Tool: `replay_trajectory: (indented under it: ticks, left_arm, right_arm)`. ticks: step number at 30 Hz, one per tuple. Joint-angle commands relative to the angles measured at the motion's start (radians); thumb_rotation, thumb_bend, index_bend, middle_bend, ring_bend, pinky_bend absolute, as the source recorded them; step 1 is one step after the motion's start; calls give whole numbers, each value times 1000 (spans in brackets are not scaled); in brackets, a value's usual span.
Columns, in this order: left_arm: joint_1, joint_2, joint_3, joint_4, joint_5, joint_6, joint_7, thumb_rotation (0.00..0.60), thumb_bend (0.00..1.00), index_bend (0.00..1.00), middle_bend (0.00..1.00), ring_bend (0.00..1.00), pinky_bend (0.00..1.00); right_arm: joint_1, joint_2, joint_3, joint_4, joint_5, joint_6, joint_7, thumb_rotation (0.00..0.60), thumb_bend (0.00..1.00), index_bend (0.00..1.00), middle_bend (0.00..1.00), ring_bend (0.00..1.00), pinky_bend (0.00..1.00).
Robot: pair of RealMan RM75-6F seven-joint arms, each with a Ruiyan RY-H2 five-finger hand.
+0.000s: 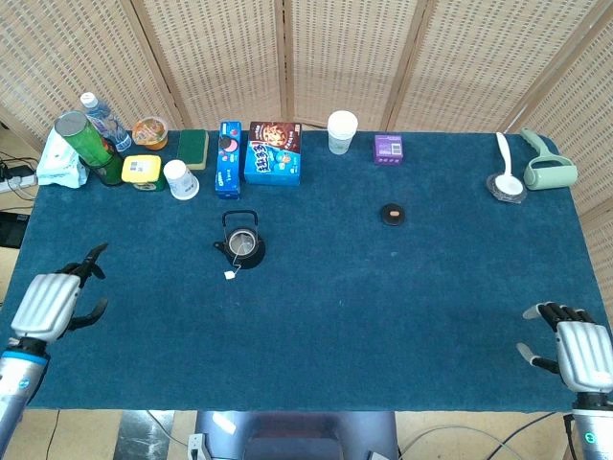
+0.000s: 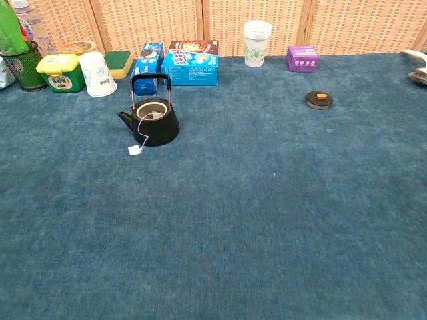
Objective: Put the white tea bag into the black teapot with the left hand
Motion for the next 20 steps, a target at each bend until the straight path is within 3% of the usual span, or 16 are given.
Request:
replay_trajectory:
  ticks: [1, 8, 12, 20]
  left_arm:
    - [101, -3, 32, -3, 53, 91, -11, 600, 393, 0, 287, 235, 379]
    - [241, -34, 43, 31, 110, 199, -38, 600, 393, 0, 286, 231, 359]
    - [291, -59, 16, 57, 131, 242, -54, 600, 393, 0, 286, 231, 356]
    - [329, -73, -26, 67, 126, 223, -63, 600, 388, 0, 286, 231, 355]
  right_arm:
    - [21, -10, 3, 0, -26, 4, -6, 600, 211, 408, 407, 401, 355]
    - [43, -20, -7, -21, -49, -5, -29, 600, 212, 408, 403, 389, 328]
    - [51, -27, -6, -23, -50, -3, -37, 600, 211, 408, 403, 389, 326]
    - [52, -19, -18, -38, -55, 4, -45, 600, 212, 408, 403, 389, 323]
